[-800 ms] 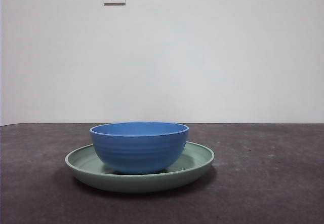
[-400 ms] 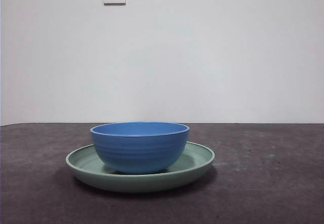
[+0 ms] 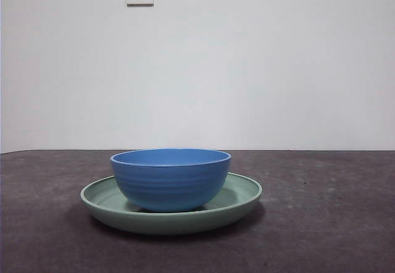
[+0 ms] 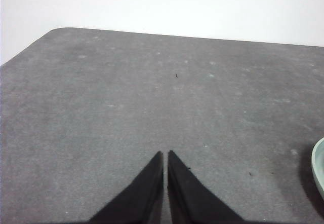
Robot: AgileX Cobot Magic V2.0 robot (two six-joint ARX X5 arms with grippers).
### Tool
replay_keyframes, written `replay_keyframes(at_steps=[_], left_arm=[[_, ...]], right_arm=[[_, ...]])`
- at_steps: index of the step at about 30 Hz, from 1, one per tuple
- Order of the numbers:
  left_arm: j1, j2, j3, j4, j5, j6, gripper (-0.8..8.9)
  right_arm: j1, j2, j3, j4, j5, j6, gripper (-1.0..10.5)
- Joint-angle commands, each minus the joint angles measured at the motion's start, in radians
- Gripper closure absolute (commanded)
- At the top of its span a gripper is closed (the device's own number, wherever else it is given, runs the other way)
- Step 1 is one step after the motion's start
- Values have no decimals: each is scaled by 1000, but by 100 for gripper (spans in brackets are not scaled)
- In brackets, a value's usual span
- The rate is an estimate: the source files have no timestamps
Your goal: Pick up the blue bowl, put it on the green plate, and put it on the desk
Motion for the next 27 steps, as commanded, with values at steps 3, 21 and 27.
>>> replay_keyframes(at_steps=[3,21,27], left_arm=[[2,-1,-21,-7,-3,-3,795],[2,-1,-21,-7,-3,-3,795],[2,-1,-21,-7,-3,-3,794]], right_arm=[[8,4,15,-34,0,-8,919],[-505,-329,-620,787,2,-140,919],[-636,-542,-961,967,11,-166,919]])
